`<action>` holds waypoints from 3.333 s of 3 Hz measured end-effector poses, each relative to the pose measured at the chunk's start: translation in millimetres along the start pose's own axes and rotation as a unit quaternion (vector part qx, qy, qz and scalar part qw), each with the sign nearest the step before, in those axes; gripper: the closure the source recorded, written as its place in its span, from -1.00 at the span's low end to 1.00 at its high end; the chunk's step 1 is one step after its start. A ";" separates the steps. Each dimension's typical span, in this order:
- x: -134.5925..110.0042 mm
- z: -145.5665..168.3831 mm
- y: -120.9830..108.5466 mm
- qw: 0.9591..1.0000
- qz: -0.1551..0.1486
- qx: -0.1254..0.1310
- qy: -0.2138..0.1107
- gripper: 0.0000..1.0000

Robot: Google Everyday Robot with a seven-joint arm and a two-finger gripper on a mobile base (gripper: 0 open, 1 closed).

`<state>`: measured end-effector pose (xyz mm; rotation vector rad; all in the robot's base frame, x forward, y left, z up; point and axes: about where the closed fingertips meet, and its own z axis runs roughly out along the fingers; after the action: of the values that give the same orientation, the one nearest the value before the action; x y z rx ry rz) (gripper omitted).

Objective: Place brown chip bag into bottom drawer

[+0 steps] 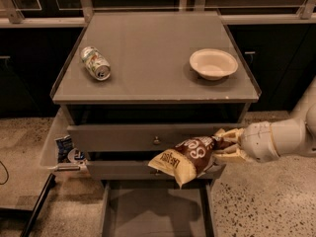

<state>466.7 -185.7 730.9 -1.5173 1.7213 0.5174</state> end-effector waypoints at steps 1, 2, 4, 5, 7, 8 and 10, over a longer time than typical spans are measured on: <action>22.8 23.7 8.4 1.000 0.022 -0.002 0.008 1.00; 88.0 71.2 26.0 0.997 0.072 0.000 0.037 1.00; 181.2 137.9 45.2 0.990 0.125 -0.005 0.061 1.00; 181.2 138.0 45.3 0.990 0.125 -0.005 0.061 1.00; 240.5 196.7 43.8 0.983 0.156 0.000 0.096 1.00; 271.6 225.2 42.1 0.981 0.167 -0.003 0.100 1.00; 316.5 267.6 41.0 0.983 0.170 -0.007 0.075 1.00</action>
Offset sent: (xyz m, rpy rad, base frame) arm -0.0080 -0.0106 -0.2199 -0.0760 0.2179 -0.2142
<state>503.2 -186.4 316.0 -1.3027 2.1152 0.5999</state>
